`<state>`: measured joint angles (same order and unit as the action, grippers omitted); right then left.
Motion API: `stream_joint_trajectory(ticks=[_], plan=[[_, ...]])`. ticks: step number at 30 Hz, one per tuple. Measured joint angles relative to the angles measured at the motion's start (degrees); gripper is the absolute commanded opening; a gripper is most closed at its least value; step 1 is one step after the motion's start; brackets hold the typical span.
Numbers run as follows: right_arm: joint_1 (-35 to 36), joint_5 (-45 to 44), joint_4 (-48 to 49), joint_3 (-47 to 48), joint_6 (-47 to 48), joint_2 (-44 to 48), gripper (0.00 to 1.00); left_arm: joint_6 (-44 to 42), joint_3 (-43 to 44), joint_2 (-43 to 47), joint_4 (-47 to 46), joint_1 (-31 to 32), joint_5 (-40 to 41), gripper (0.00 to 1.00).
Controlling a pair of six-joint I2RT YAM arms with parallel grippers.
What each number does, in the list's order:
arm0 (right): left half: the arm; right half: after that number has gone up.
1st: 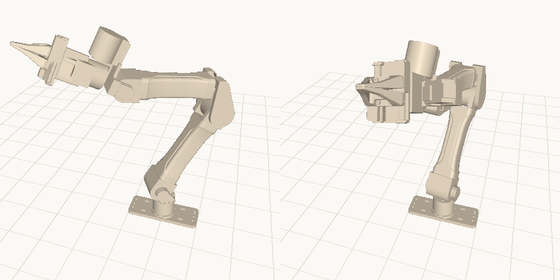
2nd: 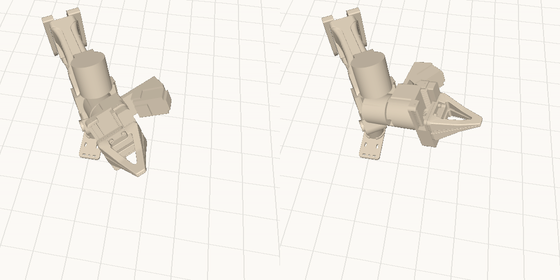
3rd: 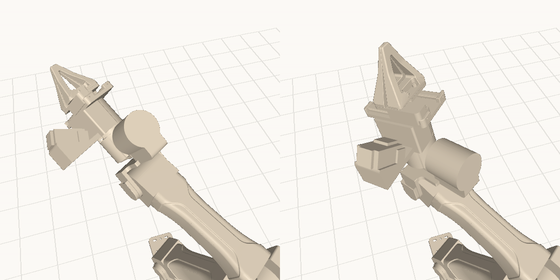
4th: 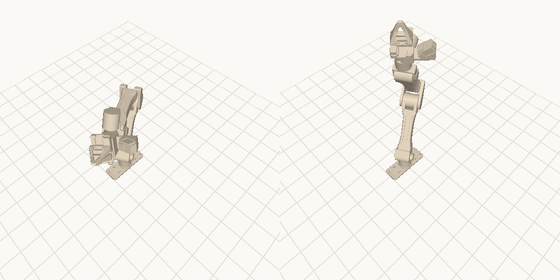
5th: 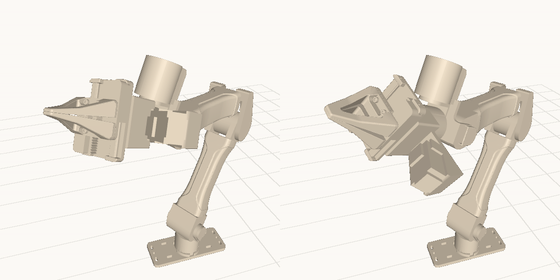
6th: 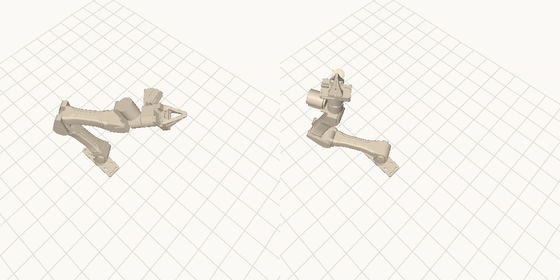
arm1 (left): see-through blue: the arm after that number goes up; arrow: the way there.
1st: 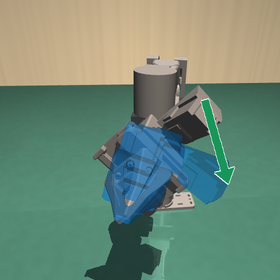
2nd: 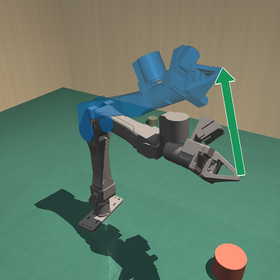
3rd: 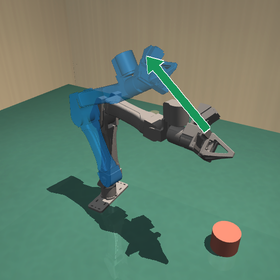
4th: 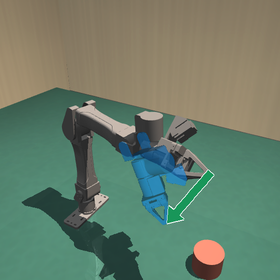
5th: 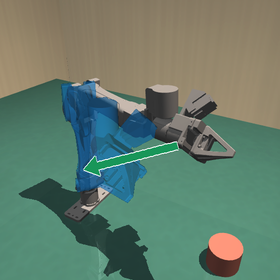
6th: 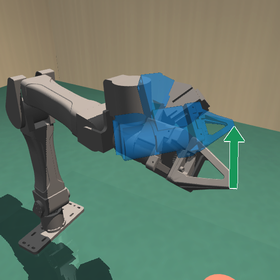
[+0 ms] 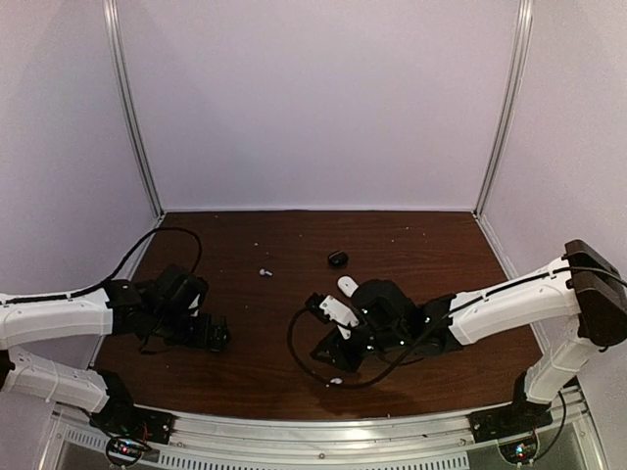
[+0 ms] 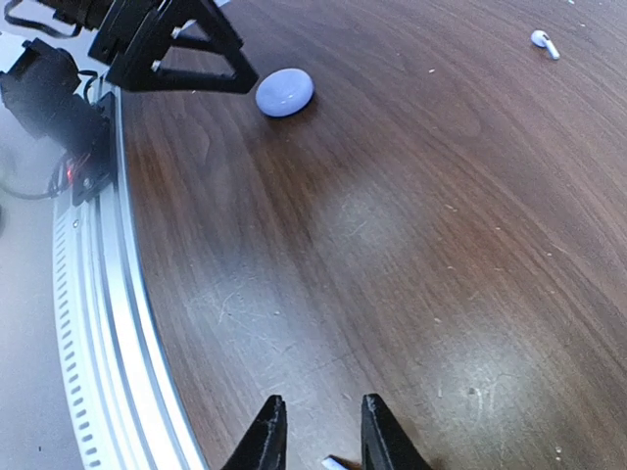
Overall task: Insert the wireless bluetooth earbuds into the charging case
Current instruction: Adjust the left earbud at the center of the board.
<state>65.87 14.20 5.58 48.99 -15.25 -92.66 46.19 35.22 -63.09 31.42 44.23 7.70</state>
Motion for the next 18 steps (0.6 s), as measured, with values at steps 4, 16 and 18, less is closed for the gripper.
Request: stream_joint_trajectory(ticks=[4, 16, 18], plan=[[-2.9, 1.2, 1.1, -2.2, -0.3, 2.1, 0.27, 2.4, -1.6, -0.3, 0.1, 0.0, 0.8, 0.97], [-5.8, 3.1, 2.6, -6.0, 0.1, 7.4, 0.28, 4.6, -3.0, -7.4, -4.1, 0.0, 1.4, 0.92], [-6.0, 3.5, 2.4, -7.2, 0.0, 9.0, 0.27, 4.3, -3.0, -8.7, -4.9, 0.0, 1.4, 0.91]])
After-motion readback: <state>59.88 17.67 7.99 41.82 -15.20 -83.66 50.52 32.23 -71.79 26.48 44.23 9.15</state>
